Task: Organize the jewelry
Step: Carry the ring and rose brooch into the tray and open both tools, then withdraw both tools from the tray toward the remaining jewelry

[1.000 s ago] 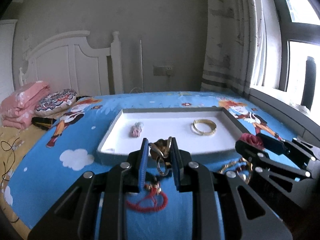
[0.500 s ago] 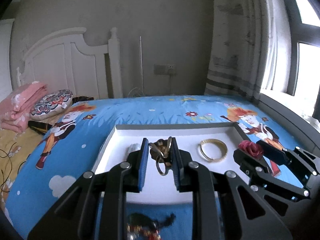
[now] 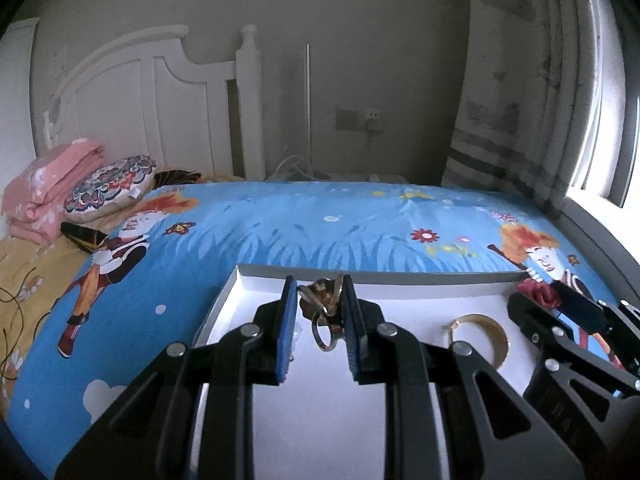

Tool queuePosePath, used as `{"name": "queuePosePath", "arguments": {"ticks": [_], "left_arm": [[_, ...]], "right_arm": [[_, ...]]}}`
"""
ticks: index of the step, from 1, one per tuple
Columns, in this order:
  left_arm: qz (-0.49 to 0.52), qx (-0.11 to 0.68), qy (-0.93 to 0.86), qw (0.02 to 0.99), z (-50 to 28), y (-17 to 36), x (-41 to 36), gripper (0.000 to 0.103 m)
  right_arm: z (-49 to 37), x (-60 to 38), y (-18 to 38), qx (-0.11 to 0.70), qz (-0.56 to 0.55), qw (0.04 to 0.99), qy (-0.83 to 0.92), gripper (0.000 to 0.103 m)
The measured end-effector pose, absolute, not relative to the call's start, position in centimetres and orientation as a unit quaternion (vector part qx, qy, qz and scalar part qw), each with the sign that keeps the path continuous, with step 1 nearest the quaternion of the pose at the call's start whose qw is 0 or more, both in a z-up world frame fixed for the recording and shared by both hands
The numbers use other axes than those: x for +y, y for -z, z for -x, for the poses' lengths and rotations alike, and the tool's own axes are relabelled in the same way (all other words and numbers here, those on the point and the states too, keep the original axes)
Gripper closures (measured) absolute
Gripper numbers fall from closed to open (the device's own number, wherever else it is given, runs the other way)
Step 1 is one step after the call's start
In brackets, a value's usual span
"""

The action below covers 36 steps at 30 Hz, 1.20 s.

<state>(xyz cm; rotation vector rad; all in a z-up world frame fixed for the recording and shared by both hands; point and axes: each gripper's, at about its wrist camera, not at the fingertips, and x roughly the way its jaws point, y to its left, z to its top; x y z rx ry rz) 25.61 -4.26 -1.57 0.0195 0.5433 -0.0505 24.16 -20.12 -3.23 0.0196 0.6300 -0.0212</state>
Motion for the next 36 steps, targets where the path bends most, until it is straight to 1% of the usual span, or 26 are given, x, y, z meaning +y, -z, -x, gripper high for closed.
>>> {"name": "queuePosePath", "arguments": {"ticks": [2,3,4,5,6,7,10,12,22,26,32,36], "left_arm": [[-0.017,0.27,0.023,0.962,-26.0,1.9,-4.5,0.081],[-0.02,0.27,0.022,0.962,-26.0,2.1,-4.5,0.08],[-0.024,0.269,0.022,0.962,-26.0,2.1,-4.6,0.077],[-0.025,0.266,0.023,0.963,-25.8,2.1,-4.5,0.068],[-0.026,0.262,0.023,0.965,-25.6,2.0,-4.4,0.062],[-0.029,0.256,0.023,0.966,-25.4,1.8,-4.4,0.06],[-0.05,0.236,0.024,0.97,-24.3,1.2,-4.3,0.05],[-0.055,0.23,0.018,0.972,-23.5,0.8,-3.9,0.041],[-0.006,0.235,0.007,0.972,-18.5,0.3,-0.7,0.035],[0.012,0.232,0.006,0.973,-15.9,0.8,-0.1,0.027],[0.03,0.246,0.013,0.969,-12.6,2.7,0.4,0.027],[0.023,0.245,0.014,0.969,-10.6,3.8,0.1,0.026]], "right_arm": [[-24.4,-20.2,3.4,0.313,-0.012,0.95,0.015,0.059],[-24.5,-20.2,3.4,0.317,-0.01,0.948,0.014,0.05],[-24.3,-20.2,3.4,0.315,-0.011,0.949,0.012,0.038],[-23.9,-20.3,3.3,0.31,-0.012,0.951,0.011,0.035],[-23.5,-20.3,3.1,0.302,-0.011,0.953,0.013,0.034],[-23.2,-20.3,3.0,0.299,-0.007,0.954,0.011,0.034],[-22.1,-20.3,2.6,0.296,-0.004,0.955,0.002,0.034],[-21.2,-20.5,2.5,0.295,-0.005,0.956,-0.004,0.034],[-15.0,-21.9,2.9,0.284,-0.012,0.959,-0.023,0.034],[-11.7,-22.2,3.8,0.274,0.006,0.962,-0.024,0.034],[-7.7,-22.9,5.5,0.27,0.013,0.962,-0.037,0.034],[-6.2,-22.9,6.5,0.271,0.026,0.961,-0.047,0.034]]}}
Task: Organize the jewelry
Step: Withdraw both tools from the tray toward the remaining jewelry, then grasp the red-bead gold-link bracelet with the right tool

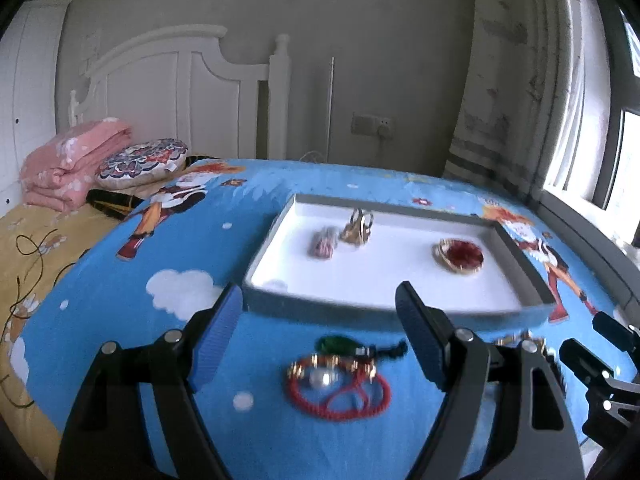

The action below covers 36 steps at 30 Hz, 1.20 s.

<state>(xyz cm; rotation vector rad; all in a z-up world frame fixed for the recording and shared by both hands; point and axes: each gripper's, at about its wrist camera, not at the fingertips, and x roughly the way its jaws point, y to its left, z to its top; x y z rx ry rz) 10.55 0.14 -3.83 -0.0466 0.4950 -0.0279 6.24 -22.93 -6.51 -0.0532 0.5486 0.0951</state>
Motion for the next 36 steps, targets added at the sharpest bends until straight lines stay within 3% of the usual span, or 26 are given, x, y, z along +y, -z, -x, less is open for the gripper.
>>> {"name": "queuePosePath", "arguments": {"ticks": [14,28,33,36], "left_arm": [[-0.03,0.236,0.034,0.971,-6.5,7.4,-1.1,0.022],[-0.018,0.236,0.02,0.971,-6.4,8.1,1.0,0.021],[-0.018,0.235,0.024,0.972,-6.4,8.1,1.1,0.021],[-0.013,0.238,0.026,0.971,-6.6,8.2,1.3,0.021]], "right_arm": [[-6.4,-20.3,7.8,0.28,0.04,0.955,-0.09,0.037],[-9.1,-16.3,8.1,0.306,0.08,0.939,-0.135,0.062],[-8.8,-15.2,8.5,0.301,0.114,0.939,-0.123,0.063],[-8.7,-15.7,8.1,0.302,0.095,0.939,-0.136,0.071]]}}
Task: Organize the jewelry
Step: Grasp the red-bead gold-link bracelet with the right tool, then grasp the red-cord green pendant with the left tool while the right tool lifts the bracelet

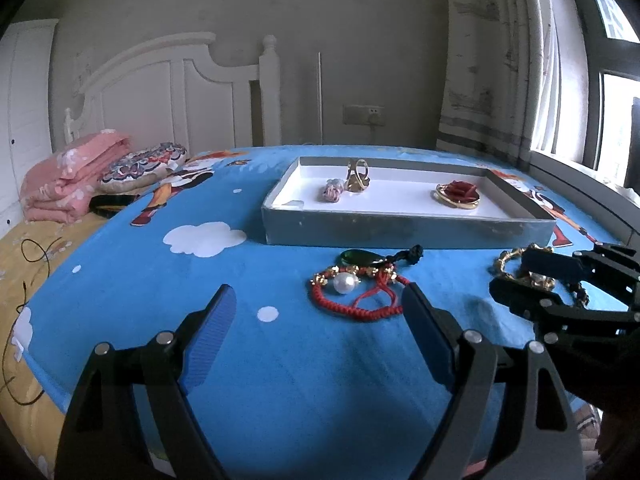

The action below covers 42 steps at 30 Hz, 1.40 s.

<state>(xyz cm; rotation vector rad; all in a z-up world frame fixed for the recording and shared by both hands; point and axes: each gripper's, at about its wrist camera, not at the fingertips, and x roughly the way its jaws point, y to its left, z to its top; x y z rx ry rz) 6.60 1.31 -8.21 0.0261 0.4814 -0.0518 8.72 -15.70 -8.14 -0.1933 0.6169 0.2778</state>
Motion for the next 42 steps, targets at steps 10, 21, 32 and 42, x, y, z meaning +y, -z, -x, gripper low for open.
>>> {"name": "queuePosePath", "arguments": {"ticks": [10,21,32,42], "left_arm": [[-0.01,0.242,0.027,0.97,-6.7,8.5,1.2,0.021],[0.0,0.252,0.032,0.967,-6.8,8.8,1.3,0.021],[-0.01,0.248,0.033,0.968,-6.7,8.7,0.9,0.021],[-0.011,0.254,0.049,0.966,-7.2,8.4,0.3,0.021]], "right_arm": [[-9.6,-15.5,8.7,0.311,0.103,0.935,-0.139,0.071],[-8.6,-17.5,9.3,0.297,0.102,0.943,-0.115,0.071],[-9.5,-16.9,8.9,0.31,0.149,0.927,-0.147,0.092],[-8.0,-18.6,7.4,0.263,0.096,0.952,-0.123,0.092]]}}
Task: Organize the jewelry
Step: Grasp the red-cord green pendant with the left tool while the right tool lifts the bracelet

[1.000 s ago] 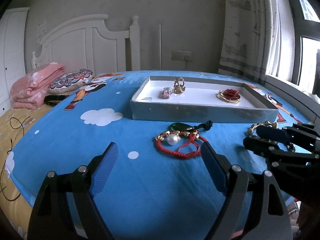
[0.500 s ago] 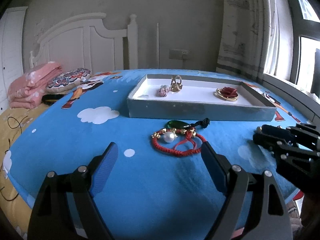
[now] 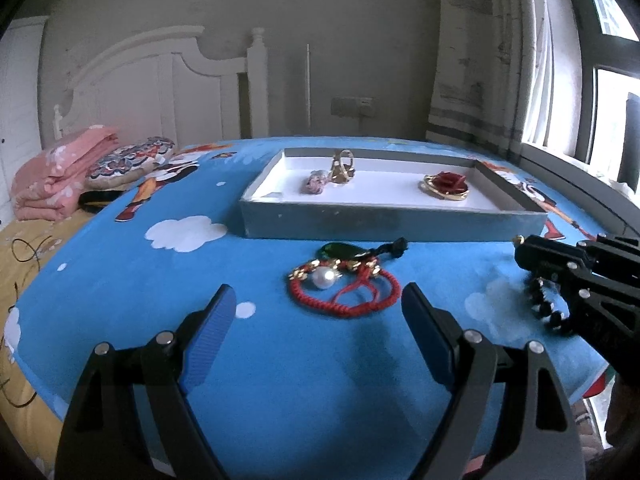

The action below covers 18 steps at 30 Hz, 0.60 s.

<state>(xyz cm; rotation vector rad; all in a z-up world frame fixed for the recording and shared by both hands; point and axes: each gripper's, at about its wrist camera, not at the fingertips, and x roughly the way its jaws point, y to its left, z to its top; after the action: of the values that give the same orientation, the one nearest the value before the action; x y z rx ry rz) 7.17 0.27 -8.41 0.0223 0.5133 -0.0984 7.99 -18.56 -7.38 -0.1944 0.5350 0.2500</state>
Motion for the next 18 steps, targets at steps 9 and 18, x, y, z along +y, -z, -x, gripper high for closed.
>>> {"name": "queuePosePath", "arguments": {"ticks": [9,18], "left_arm": [[-0.022,0.267,0.059,0.962,-8.3,8.1,-1.5,0.035],[-0.034,0.258,0.079,0.962,-10.5,5.7,-3.5,0.047]], "right_arm": [[-7.3,-18.9,7.2,0.255,0.084,0.954,-0.129,0.092],[-7.0,-19.3,7.0,0.251,0.069,0.956,-0.131,0.092]]}}
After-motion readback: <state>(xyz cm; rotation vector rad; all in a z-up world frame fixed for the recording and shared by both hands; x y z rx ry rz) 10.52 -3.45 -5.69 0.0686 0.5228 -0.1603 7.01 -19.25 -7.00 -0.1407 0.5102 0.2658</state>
